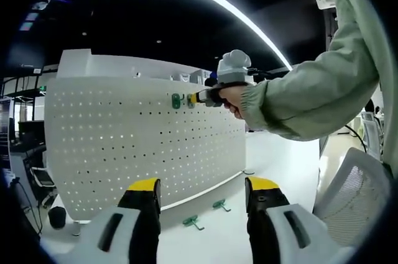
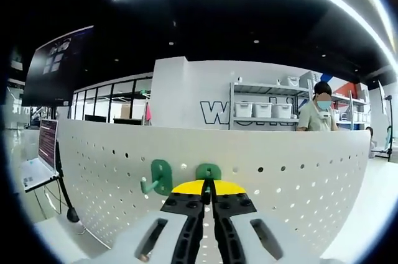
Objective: Insert the hook assembly into the mounting plate slot until the hook locks in place.
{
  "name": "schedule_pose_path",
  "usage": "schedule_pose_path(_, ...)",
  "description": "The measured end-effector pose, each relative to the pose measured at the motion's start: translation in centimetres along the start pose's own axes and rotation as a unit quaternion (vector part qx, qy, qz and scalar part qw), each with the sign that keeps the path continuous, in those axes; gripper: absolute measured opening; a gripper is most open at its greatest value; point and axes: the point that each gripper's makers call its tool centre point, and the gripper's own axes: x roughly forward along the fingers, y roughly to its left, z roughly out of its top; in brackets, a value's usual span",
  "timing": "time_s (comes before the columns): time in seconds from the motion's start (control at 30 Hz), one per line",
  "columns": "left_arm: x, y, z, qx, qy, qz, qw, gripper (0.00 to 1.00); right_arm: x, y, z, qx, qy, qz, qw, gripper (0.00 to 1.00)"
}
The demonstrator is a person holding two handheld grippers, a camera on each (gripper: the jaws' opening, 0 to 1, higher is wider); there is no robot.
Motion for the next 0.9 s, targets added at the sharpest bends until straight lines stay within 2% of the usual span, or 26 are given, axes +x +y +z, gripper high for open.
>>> schedule_pose_path(0.13,0.0,0.1,0.0,0.001,-0.001,0.001,1.0,0.57,0.0,0.0,0.0,-0.017,0.0,0.001,0.9999,0.02)
schedule_pose_path(0.6,-0.1,0.3,0.0,0.002,0.0,0.006,1.0,0.57,-0.3,-0.3,0.0,-0.013,-0.001,-0.006,0.9999,0.13)
schedule_pose_path(0.9,-0.1,0.4,-0.1,0.005,0.003,0.009,0.9999,0.57,-1.2,0.4,0.0,-0.01,0.001,0.005,0.9999,0.16)
